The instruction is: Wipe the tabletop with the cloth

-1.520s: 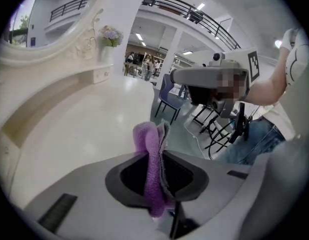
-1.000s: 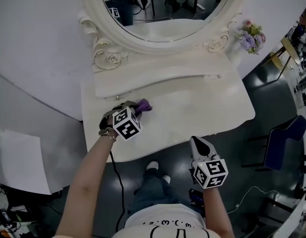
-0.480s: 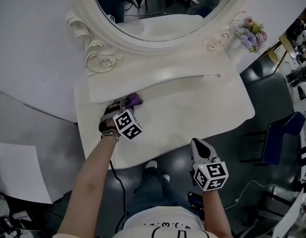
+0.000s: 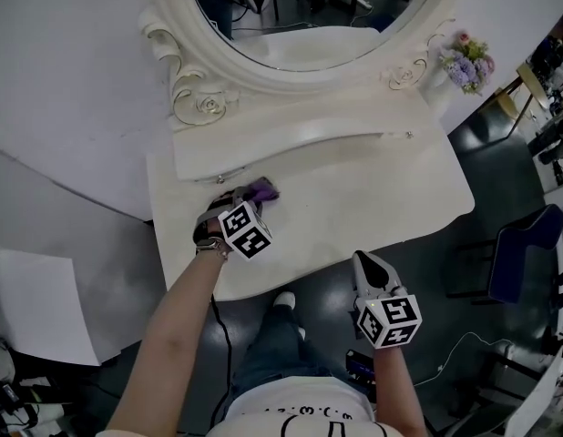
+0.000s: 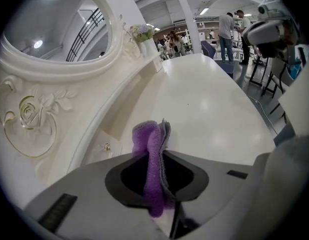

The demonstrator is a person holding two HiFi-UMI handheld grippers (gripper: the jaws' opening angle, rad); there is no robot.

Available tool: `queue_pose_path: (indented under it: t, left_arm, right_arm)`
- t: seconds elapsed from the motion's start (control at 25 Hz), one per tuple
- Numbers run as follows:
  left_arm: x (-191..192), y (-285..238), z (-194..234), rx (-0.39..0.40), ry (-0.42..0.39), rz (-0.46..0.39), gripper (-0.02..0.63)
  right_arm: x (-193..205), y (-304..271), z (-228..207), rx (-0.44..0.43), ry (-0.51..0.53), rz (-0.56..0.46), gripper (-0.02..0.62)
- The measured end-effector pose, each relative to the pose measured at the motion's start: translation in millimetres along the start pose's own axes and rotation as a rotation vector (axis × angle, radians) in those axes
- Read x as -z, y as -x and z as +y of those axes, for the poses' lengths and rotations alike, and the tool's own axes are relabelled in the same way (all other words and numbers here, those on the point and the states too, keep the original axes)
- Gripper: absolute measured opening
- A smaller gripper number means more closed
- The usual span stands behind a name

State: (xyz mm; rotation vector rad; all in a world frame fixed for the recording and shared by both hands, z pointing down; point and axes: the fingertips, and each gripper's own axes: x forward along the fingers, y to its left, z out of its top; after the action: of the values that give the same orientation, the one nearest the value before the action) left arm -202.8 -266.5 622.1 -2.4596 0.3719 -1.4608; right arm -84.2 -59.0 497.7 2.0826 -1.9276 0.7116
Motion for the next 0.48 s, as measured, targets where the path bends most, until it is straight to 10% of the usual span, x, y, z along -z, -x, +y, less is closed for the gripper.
queue_pose_path:
  t: [0.48]
  left_arm:
    - [-3.3,61.6,-138.8,0.117,-0.014,-0.061,0.074]
  right_arm:
    - [37.5,63.3,39.1,-0.042,-0.017,-0.026,0.0]
